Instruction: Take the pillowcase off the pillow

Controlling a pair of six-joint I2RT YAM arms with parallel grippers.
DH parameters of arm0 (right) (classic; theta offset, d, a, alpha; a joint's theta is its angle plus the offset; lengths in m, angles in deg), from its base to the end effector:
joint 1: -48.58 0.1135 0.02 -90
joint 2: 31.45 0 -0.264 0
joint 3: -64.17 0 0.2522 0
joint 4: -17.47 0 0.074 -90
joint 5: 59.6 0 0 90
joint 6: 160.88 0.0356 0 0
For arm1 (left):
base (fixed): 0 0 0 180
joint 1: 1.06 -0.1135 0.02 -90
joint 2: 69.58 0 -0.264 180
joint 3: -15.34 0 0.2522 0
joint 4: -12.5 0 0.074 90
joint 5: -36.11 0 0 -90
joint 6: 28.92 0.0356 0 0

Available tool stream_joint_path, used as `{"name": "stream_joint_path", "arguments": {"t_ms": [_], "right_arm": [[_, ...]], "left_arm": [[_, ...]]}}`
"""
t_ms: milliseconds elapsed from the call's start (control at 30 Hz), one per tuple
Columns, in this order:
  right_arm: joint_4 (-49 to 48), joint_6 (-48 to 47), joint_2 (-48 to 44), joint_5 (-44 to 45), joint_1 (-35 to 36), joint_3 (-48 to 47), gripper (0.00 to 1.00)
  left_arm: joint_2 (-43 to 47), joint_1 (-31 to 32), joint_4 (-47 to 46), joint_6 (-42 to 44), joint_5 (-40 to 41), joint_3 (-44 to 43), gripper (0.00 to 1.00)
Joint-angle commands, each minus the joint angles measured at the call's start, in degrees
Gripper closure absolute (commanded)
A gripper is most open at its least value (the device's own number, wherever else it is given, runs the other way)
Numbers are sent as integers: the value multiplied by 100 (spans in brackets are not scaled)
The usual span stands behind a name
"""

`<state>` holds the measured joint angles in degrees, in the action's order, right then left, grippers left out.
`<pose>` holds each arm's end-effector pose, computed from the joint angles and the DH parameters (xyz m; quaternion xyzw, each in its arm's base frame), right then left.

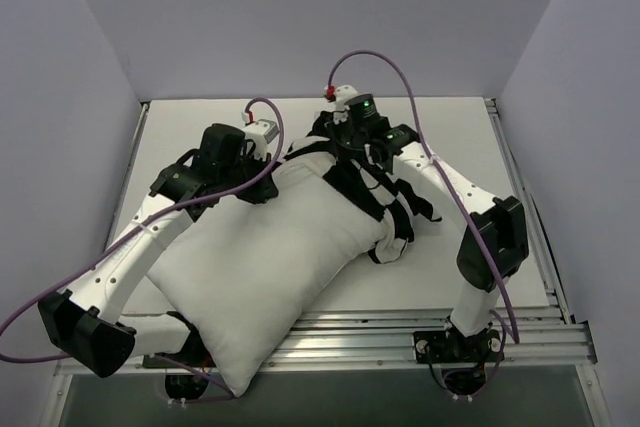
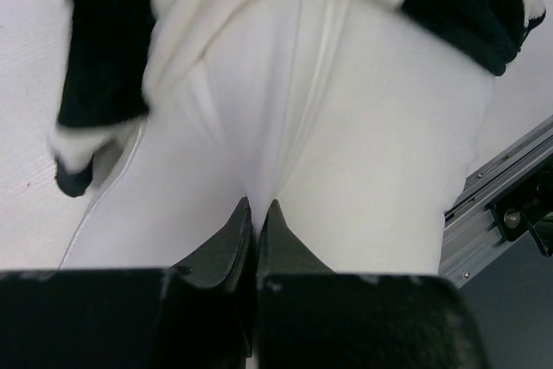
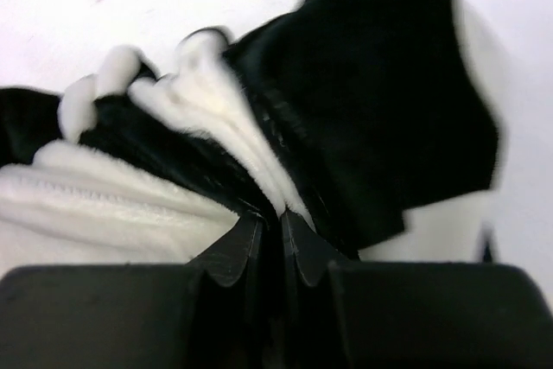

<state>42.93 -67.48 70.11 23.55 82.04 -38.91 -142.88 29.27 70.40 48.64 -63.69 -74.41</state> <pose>0.3522 0.2378 0.3345 -0.2485 0.7998 0.2195 0.5004 0.2281 -0.1405 0.3656 0.1759 0.8917 -0.2219 0.3530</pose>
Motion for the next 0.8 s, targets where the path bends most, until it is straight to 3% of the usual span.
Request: {"name": "stream_joint_path", "arguments": {"t_ms": [0,167,300,533,767], "right_arm": [[623,301,-311,1485,-1418,46,100],[518,1038,-733,1363,-3033,54,100],[429,1347,-945,1125,-3800,222,100],[421,1708,-1129,1178,-4592,283,100],[324,1726,-1462,334,-4576,-287,100]], "left_arm": [[895,-184,305,-21,540,-470,98],[1273,-343,700,-91,848,-488,98],[1555,-422,921,-135,1093,-400,98],[1784,-633,1132,-179,1472,-277,98],[1398,-941,502,-284,1578,-338,98]]}}
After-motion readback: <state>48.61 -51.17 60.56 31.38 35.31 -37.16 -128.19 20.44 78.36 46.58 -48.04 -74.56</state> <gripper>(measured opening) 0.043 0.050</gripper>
